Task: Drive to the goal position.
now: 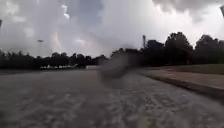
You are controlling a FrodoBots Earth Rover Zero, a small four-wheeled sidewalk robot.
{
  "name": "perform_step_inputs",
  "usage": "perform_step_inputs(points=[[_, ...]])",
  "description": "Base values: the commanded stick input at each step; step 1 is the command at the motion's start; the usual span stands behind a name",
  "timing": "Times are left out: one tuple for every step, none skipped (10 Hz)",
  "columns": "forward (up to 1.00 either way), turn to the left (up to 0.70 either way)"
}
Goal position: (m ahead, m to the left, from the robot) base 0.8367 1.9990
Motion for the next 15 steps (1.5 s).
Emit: perform_step_inputs(points=[[0.7,0.0],[0.7,0.0],[0.7,0.0],[0.7,0.0],[0.7,0.0],[0.7,0.0],[0.7,0.0],[0.7,0.0],[0.7,0.0],[0.7,0.0],[0.7,0.0],[0.7,0.0],[0.7,0.0],[0.7,0.0],[0.7,0.0]])
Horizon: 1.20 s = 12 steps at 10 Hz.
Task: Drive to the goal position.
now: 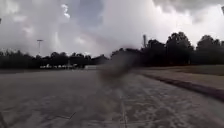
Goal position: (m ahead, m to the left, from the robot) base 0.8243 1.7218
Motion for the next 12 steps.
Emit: perform_step_inputs(points=[[0.7,0.0],[0.7,0.0],[0.7,0.0],[0.7,0.0],[0.7,0.0],[0.7,0.01],[0.7,0.02],[0.7,0.02],[0.7,0.02],[0.7,0.02],[0.7,0.02],[0.7,0.01]])
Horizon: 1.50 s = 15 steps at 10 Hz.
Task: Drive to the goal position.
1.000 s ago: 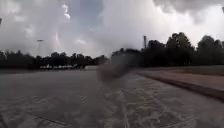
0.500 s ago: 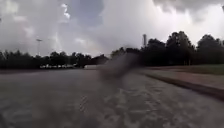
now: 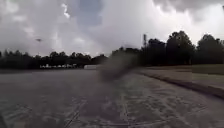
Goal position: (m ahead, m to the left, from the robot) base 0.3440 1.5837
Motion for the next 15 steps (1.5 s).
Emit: perform_step_inputs(points=[[0.7,0.0],[0.7,0.0],[0.7,0.01],[0.7,0.02],[0.7,0.02],[0.7,0.0],[0.7,0.0],[0.7,0.0],[0.7,0.02],[0.7,0.01],[0.7,0.01],[0.7,0.02],[0.7,0.01],[0.7,0.01],[0.7,0.01]])
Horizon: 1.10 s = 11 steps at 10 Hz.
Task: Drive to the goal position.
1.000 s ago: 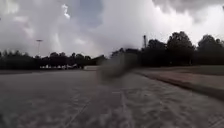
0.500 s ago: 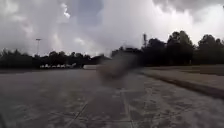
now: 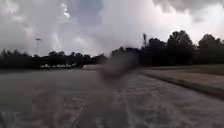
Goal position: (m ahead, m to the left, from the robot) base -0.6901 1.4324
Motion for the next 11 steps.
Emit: perform_step_inputs(points=[[0.7,0.0],[0.7,0.02],[0.7,0.01],[0.7,0.0],[0.7,0.02],[0.7,0.02],[0.7,0.02],[0.7,0.02],[0.7,0.02],[0.7,0.01],[0.7,0.0]])
